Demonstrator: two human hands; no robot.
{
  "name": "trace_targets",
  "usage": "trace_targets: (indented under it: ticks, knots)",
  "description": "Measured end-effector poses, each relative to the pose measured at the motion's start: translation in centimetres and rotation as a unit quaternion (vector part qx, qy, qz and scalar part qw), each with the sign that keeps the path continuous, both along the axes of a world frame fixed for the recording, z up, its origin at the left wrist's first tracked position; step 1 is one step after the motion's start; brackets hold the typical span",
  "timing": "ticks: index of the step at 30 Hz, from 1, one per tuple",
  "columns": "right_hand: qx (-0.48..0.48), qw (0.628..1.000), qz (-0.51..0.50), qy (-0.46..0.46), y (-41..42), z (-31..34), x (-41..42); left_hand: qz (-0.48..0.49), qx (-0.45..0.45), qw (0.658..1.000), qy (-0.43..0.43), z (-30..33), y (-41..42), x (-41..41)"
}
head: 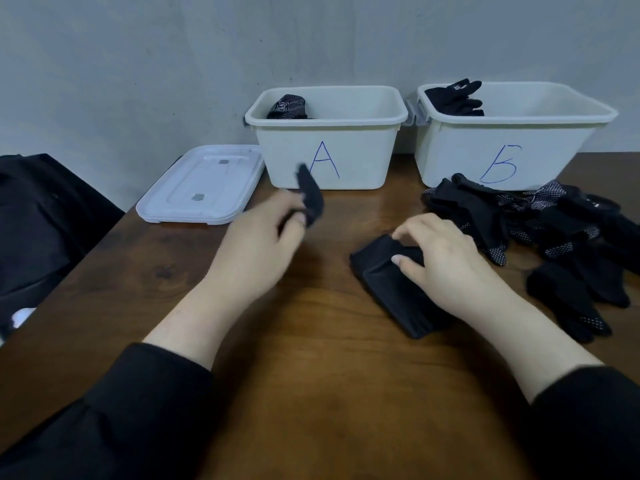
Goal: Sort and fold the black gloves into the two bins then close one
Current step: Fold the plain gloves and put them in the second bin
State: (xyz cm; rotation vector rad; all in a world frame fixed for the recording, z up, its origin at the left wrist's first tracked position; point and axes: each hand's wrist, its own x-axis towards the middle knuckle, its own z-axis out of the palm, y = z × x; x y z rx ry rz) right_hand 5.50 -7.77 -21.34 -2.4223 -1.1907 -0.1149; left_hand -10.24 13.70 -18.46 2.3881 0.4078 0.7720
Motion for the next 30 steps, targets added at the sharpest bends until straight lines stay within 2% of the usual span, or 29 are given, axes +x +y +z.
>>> trace_targets:
  ticks: [2, 3, 4, 5, 7, 8, 10, 12, 16, 21, 25, 28, 30]
  knots:
    - [-0.058, 0.995, 0.056, 0.055, 0.8, 0.6, 0.6, -0.071, 0.143, 0.973, 0.169, -0.7, -0.1, 0.1]
    - [-0.090, 0.990, 0.073, 0.079, 1.2, 0.7, 0.7, -0.093, 0.161, 0.955, 0.232, -1.5, -0.3, -0.2]
    - [-0.116, 0.986, 0.079, 0.093, 1.3, 0.8, 0.9, -0.104, 0.140, 0.949, 0.263, -2.4, -0.1, -0.7]
    - [-0.135, 0.984, 0.075, 0.094, 1.3, 0.8, 1.1, -0.108, 0.103, 0.956, 0.251, -3.1, 0.0, -1.3]
    - [-0.155, 0.983, 0.050, 0.079, 0.9, 0.9, 1.6, -0.092, 0.043, 0.979, 0.174, -3.8, 0.5, -2.4]
    - [-0.168, 0.982, 0.038, 0.075, 0.8, 1.1, 1.9, -0.070, 0.041, 0.986, 0.149, -4.0, 0.8, -2.6]
    - [-0.178, 0.979, 0.030, 0.100, 0.6, 1.3, 2.2, -0.048, 0.058, 0.985, 0.155, -4.3, 1.2, -2.6]
    - [-0.134, 0.980, 0.027, 0.142, 0.5, 1.8, 2.4, -0.064, 0.054, 0.979, 0.185, -4.7, 0.8, -2.0]
    - [0.047, 0.972, 0.011, 0.230, 0.1, 4.2, 3.6, -0.065, 0.072, 0.977, 0.188, -5.2, -0.6, -0.6]
    - [0.249, 0.884, 0.011, 0.395, -0.1, 6.3, 4.1, -0.057, 0.070, 0.983, 0.161, -5.3, -0.8, -0.3]
    - [0.273, 0.863, 0.001, 0.425, 0.3, 6.4, 3.9, -0.069, 0.065, 0.984, 0.151, -5.2, -1.1, -0.6]
    - [0.254, 0.867, 0.006, 0.428, 0.1, 6.6, 4.1, -0.039, 0.018, 0.995, 0.089, -4.8, -0.9, -1.0]
    - [0.243, 0.874, 0.017, 0.421, 0.1, 7.3, 4.3, -0.021, 0.037, 0.997, 0.067, -4.7, -0.3, -1.1]
